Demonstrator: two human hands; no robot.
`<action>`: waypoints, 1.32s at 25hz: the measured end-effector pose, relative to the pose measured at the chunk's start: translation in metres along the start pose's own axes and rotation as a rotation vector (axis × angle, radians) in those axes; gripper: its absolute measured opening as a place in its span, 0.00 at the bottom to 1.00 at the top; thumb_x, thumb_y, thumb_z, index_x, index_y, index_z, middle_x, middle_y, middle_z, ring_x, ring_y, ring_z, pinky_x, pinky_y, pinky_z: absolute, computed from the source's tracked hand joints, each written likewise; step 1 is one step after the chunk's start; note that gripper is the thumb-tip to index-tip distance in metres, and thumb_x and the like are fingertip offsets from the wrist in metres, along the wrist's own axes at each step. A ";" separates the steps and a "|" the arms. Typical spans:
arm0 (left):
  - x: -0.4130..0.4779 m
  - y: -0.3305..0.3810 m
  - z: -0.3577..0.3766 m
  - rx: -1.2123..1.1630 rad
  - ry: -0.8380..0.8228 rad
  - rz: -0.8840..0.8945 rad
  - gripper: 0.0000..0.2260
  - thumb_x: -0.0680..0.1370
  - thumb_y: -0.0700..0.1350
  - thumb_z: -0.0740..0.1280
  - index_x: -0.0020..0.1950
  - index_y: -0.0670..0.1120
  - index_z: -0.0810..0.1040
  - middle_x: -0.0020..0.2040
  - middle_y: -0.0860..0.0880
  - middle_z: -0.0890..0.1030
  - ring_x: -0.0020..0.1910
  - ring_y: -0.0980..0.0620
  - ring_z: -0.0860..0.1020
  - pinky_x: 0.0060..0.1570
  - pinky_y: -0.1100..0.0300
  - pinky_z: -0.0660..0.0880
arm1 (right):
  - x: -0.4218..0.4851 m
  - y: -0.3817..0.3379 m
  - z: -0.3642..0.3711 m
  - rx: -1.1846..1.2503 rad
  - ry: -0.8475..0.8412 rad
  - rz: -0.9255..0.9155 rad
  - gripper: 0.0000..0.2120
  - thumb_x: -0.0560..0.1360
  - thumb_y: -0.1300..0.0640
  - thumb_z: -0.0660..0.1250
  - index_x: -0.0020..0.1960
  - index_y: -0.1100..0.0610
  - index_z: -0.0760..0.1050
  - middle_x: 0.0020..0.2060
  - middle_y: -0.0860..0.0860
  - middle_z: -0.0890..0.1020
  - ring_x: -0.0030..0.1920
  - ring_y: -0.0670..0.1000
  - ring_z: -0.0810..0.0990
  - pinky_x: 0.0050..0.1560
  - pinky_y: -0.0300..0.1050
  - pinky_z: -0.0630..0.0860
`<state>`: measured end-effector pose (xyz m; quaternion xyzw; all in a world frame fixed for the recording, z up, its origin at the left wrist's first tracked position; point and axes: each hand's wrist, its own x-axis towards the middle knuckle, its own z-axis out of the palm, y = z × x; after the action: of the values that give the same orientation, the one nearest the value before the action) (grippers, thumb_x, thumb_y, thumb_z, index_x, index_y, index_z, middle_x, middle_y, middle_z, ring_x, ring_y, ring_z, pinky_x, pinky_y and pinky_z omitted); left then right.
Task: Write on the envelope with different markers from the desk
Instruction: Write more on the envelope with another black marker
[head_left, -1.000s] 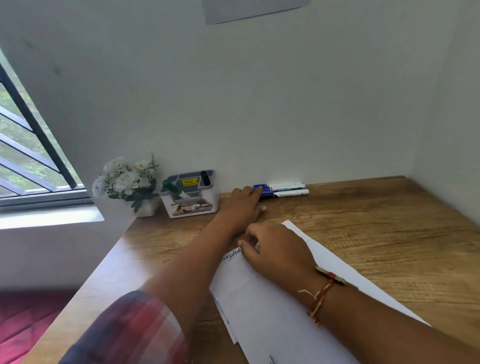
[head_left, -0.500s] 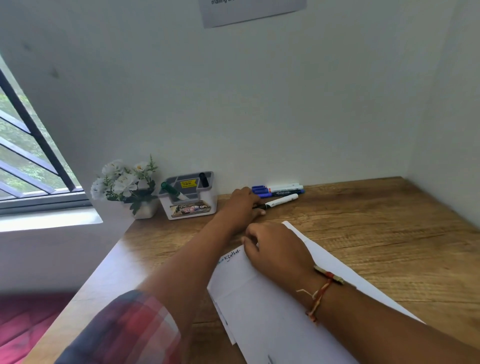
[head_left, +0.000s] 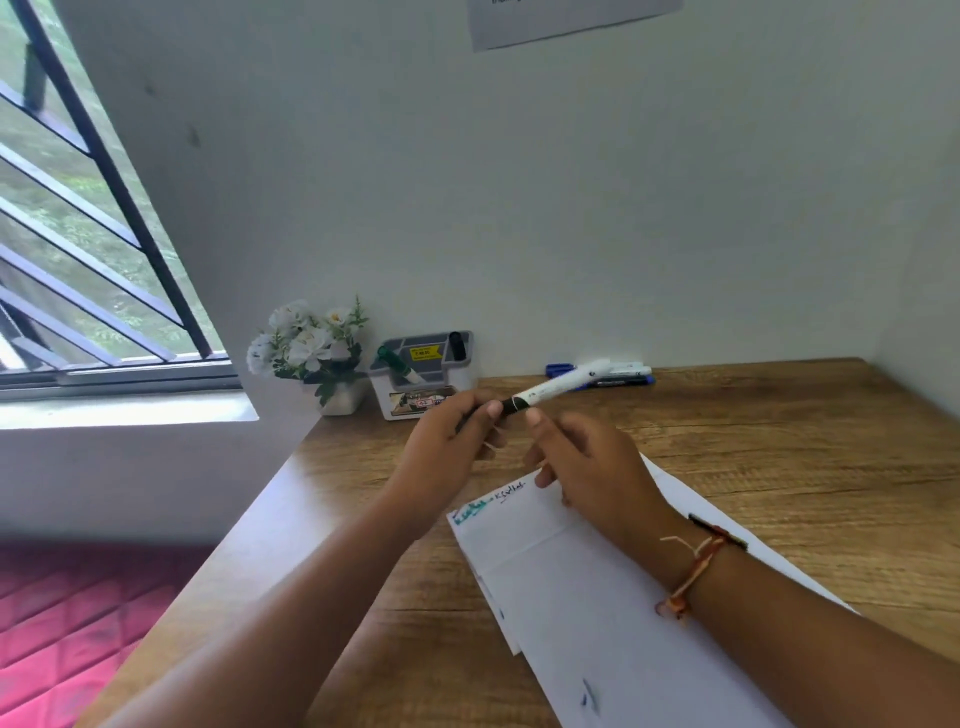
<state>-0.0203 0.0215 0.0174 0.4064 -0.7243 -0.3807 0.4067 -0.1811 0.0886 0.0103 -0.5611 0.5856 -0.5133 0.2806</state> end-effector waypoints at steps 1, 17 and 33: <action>-0.007 0.000 -0.004 -0.009 -0.055 0.000 0.09 0.84 0.45 0.62 0.56 0.47 0.82 0.48 0.45 0.84 0.47 0.47 0.82 0.50 0.52 0.81 | -0.001 -0.003 -0.001 0.125 -0.021 0.037 0.16 0.81 0.42 0.63 0.50 0.53 0.83 0.38 0.51 0.87 0.34 0.44 0.84 0.30 0.37 0.75; -0.020 -0.001 -0.007 -0.140 -0.305 0.058 0.15 0.81 0.39 0.65 0.67 0.45 0.79 0.58 0.47 0.85 0.58 0.52 0.83 0.61 0.55 0.79 | -0.005 -0.014 -0.001 0.427 -0.108 0.235 0.23 0.68 0.40 0.71 0.51 0.59 0.84 0.39 0.57 0.89 0.39 0.52 0.89 0.34 0.41 0.82; -0.024 0.006 0.003 -0.482 -0.237 -0.070 0.14 0.82 0.40 0.63 0.65 0.39 0.80 0.57 0.40 0.85 0.55 0.47 0.85 0.51 0.58 0.82 | -0.001 -0.016 -0.009 0.553 -0.170 0.249 0.12 0.83 0.57 0.64 0.54 0.64 0.82 0.43 0.64 0.88 0.43 0.57 0.89 0.39 0.43 0.86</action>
<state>-0.0167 0.0458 0.0151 0.2752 -0.6407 -0.6009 0.3908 -0.1833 0.0947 0.0274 -0.4282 0.4625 -0.5661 0.5313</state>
